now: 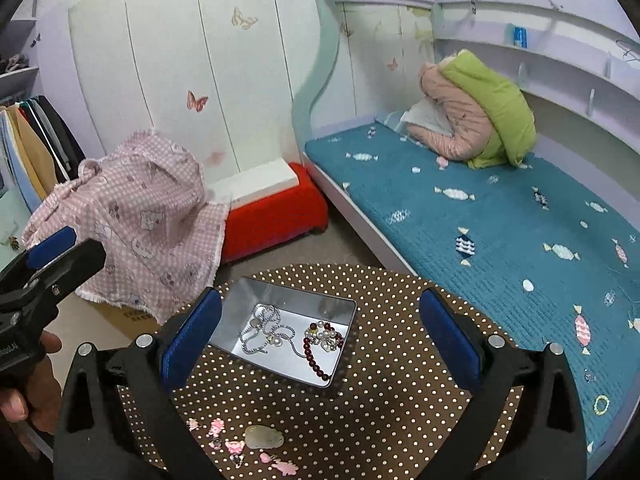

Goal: Organize jewelry
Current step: 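Move both tools back toward the pink and white charms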

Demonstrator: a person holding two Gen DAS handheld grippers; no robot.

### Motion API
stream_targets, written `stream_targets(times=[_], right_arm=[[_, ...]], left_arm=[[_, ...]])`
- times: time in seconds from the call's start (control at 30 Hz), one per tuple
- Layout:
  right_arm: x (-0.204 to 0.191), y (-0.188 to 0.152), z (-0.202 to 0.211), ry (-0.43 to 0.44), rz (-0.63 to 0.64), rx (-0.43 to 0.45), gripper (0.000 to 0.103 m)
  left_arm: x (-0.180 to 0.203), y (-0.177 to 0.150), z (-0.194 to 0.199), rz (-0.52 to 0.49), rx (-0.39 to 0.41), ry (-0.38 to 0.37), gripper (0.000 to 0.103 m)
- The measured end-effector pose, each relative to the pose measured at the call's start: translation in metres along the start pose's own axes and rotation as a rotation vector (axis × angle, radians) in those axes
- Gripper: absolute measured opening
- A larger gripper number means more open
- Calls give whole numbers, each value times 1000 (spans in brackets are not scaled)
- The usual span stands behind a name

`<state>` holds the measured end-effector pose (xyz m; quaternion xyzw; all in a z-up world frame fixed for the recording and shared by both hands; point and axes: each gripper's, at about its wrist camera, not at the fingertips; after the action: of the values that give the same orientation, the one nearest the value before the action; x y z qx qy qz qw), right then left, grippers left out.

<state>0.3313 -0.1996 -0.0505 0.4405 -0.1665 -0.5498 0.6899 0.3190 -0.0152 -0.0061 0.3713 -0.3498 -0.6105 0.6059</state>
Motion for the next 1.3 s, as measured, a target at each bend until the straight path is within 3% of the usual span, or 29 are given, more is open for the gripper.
stream_targets(times=[0.67, 0.97, 1.3], right_arm=[[-39, -24, 111, 11, 78, 214, 95], [-40, -61, 124, 15, 54, 200, 95], [-32, -90, 107, 8, 19, 132, 95]], left_arm=[[-29, -30, 92, 28, 104, 62, 98], [-40, -66, 100, 42, 73, 80, 98], [-42, -114, 82, 12, -17, 95, 98]])
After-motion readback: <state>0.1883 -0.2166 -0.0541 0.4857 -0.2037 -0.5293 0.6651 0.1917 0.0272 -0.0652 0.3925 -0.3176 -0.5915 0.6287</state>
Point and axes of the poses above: each gripper's, at about its wrist camera, not at the fingertips, and z roughly against the way its jaws point, x to its right, y to its top, and after that the axes turned 9 degrees about y, right-handed
